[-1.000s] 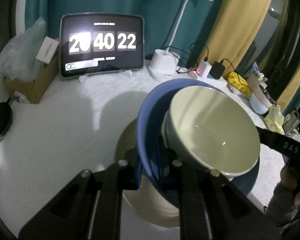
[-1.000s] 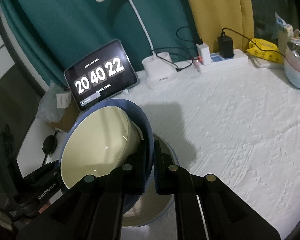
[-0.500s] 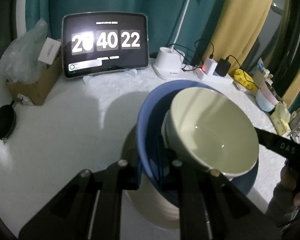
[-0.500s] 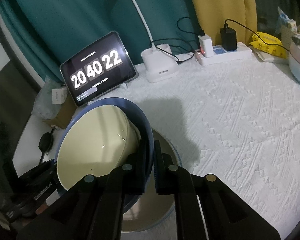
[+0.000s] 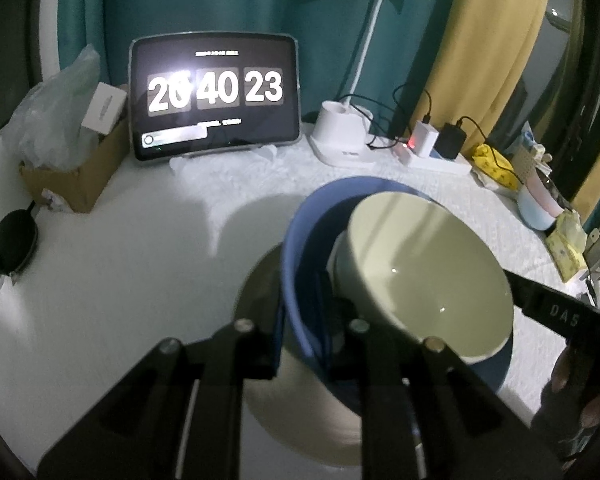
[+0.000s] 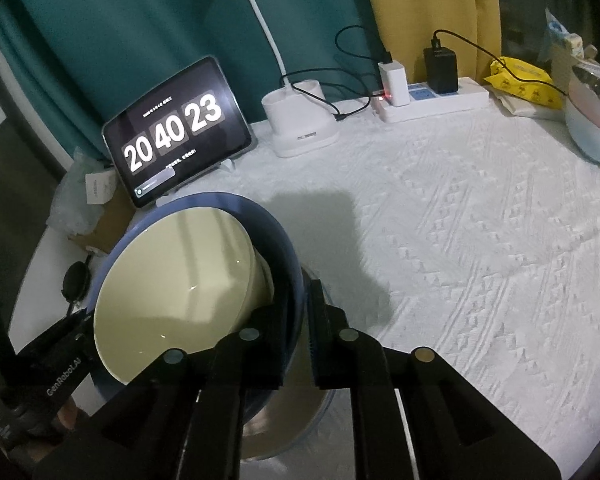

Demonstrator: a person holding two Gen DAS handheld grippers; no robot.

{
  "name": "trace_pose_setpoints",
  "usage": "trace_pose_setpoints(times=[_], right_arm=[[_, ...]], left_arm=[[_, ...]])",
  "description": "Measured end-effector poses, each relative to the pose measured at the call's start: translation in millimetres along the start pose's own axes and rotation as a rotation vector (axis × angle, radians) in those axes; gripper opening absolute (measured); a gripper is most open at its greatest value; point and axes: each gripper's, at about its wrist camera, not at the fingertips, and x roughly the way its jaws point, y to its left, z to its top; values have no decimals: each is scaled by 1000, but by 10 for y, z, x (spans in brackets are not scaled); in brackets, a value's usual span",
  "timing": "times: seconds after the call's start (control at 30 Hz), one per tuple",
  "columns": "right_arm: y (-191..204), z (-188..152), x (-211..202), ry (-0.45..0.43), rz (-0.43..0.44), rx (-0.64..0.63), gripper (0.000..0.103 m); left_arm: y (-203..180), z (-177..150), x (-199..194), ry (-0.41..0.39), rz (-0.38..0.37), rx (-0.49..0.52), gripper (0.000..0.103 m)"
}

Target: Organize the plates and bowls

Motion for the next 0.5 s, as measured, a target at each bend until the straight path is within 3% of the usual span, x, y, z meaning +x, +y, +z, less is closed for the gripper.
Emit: trace_pose_setpoints(times=[0.13,0.23,0.33,0.4,0.5], right_arm=[[-18,-22,-29,-4,-12,-10,12],[-37,-46,-53,-14,-38,-23,22],[-60,-63,-131,-60,-80,-33,39],[-71,-48,-231,-118,-104,-42,64],[-92,-18,-337,-152,-109,-48,69]], left_arm=[[-26,-11,-8,1,-4,1,16],[-19,-7,-15,5,8,-9,19],[-10,-16,-37,5,32,-21,27],[6,-22,-73,-4,46,-31,37],[44,-11,-201,-41,47,-46,47]])
